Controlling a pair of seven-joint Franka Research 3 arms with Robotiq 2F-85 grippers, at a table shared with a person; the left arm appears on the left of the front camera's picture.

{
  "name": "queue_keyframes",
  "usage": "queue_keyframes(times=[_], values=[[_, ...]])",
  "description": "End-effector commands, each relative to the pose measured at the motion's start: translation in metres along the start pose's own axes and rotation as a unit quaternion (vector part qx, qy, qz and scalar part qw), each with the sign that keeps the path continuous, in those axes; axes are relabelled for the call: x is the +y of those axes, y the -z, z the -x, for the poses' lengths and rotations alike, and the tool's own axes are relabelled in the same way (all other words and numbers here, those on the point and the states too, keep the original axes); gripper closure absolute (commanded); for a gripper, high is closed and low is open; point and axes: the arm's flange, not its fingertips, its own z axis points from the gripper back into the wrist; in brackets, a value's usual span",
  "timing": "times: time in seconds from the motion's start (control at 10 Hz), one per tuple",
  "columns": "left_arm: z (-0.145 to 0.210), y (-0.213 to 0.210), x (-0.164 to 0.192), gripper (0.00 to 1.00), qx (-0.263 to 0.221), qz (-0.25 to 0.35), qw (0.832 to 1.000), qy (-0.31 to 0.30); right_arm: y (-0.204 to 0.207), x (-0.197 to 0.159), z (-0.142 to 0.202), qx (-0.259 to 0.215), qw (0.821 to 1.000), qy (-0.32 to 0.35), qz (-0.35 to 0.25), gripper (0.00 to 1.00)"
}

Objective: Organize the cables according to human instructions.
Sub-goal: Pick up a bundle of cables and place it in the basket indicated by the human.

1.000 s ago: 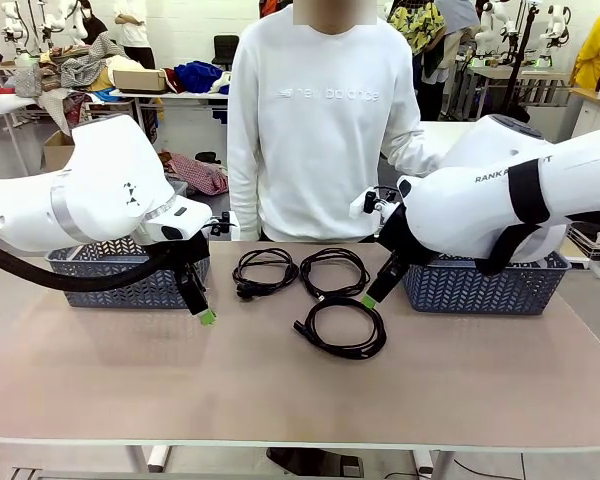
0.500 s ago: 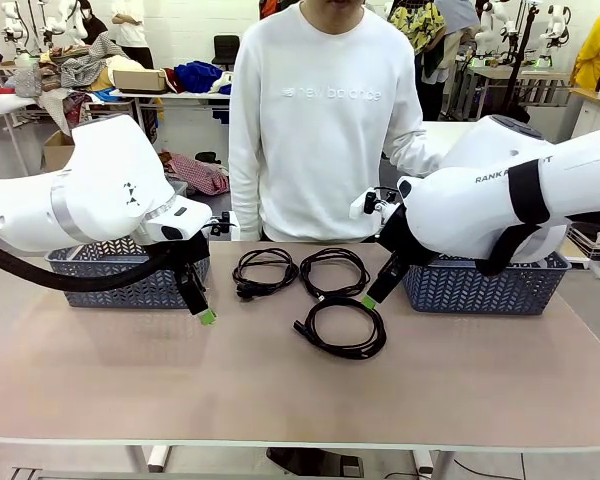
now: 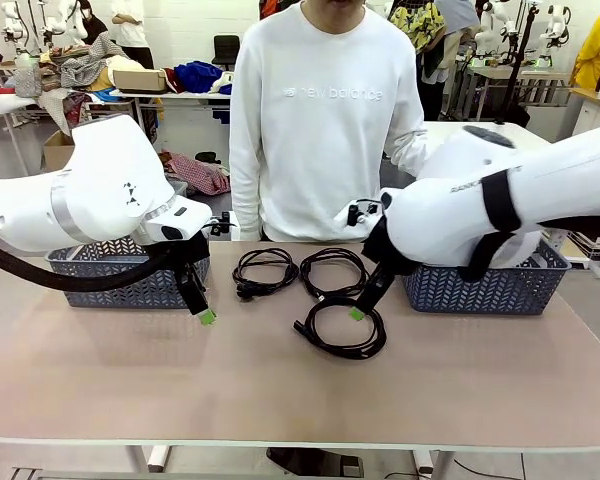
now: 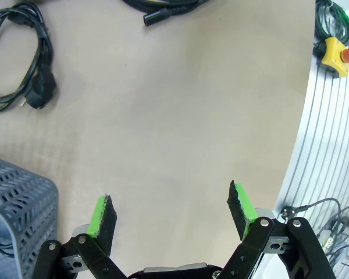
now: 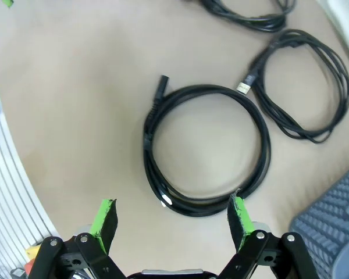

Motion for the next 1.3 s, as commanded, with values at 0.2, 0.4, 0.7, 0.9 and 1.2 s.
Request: queue_keyframes(times=[0.2,0.4,0.7,0.9,1.2], values=[[0.001,-0.001,0.000,0.00,-0.001,0.000,1.000,-0.004,0.031,0.004,-0.042,0.068,0.997,-0.006,-0.022,0.00],[0.001,-0.001,0.000,0.00,-0.001,0.000,1.000,-0.004,0.046,0.009,-0.052,0.093,0.995,-0.019,-0.024,0.00],[0.001,-0.001,0.000,0.00,-0.001,0.000,1.000,-0.004,0.065,0.019,-0.056,0.117,0.992,-0.031,-0.023,0.00],[0.001,-0.001,0.000,0.00,-0.001,0.000,1.000,-0.004,0.075,0.024,-0.052,0.123,0.992,-0.037,-0.020,0.00],[0.001,-0.001,0.000,0.00,-0.001,0.000,1.000,-0.004,0.087,0.028,-0.047,0.133,0.990,-0.054,-0.012,0.00]])
